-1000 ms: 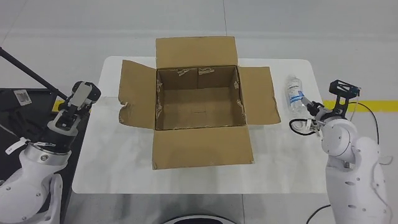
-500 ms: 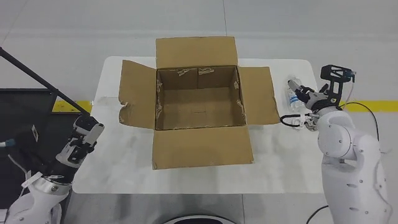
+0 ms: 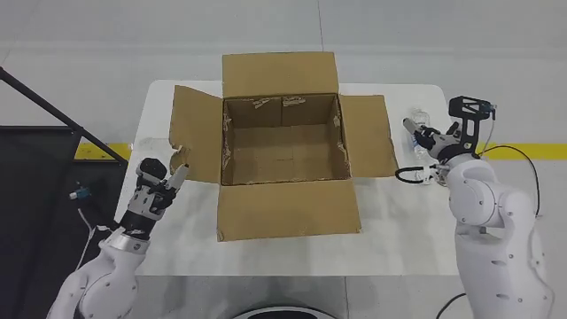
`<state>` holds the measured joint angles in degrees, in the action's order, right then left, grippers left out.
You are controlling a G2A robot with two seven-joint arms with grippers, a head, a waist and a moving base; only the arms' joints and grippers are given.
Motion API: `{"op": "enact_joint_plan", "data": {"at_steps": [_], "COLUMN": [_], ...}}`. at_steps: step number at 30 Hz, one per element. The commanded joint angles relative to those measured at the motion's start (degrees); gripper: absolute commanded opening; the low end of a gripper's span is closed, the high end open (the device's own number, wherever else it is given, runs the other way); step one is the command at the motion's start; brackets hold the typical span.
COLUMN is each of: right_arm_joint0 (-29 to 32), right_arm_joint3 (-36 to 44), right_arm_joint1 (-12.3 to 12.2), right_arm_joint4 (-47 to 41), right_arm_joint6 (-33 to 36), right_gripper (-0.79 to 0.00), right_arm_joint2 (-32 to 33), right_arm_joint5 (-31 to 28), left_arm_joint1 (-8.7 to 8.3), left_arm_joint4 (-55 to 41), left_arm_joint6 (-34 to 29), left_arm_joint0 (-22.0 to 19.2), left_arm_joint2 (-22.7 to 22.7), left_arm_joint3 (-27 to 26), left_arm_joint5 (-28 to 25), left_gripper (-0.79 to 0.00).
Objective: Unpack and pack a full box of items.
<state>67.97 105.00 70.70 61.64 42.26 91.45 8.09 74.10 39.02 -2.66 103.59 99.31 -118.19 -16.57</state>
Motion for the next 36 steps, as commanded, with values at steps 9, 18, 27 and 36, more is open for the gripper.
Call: {"op": "enact_joint_plan", "data": {"at_steps": [9, 18, 27, 36], "right_arm_joint0": [4.29, 6.02, 7.81, 9.55], "right_arm_joint3": [3.47, 5.23, 7.75, 10.7], "right_arm_joint1": [-0.31, -0.51, -0.67, -1.18], "right_arm_joint4": [-0.9, -1.05, -0.62, 3.4], "right_arm_joint6": [-0.1, 0.32, 1.17, 6.85], "right_gripper": [0.0, 0.0, 0.0, 0.0], "right_arm_joint2": [2.24, 2.98, 3.44, 3.79], "right_arm_joint5": [-0.2, 0.05, 0.84, -0.12], "left_arm_joint1": [0.26, 0.26, 0.18, 0.05], "left_arm_joint4": [7.5, 8.05, 7.54, 3.75], "left_arm_joint6": [3.7, 5.45, 6.18, 7.02], "left_arm_joint0": [-5.19, -8.04, -10.74, -10.22], "left_arm_joint2": [-4.46, -4.66, -4.1, -2.39], "left_arm_joint3": [3.67, 5.81, 7.57, 6.93], "left_arm_joint5": [4.87, 5.09, 4.79, 1.64], "left_gripper": [0.0, 0.0, 0.0, 0.0]}}
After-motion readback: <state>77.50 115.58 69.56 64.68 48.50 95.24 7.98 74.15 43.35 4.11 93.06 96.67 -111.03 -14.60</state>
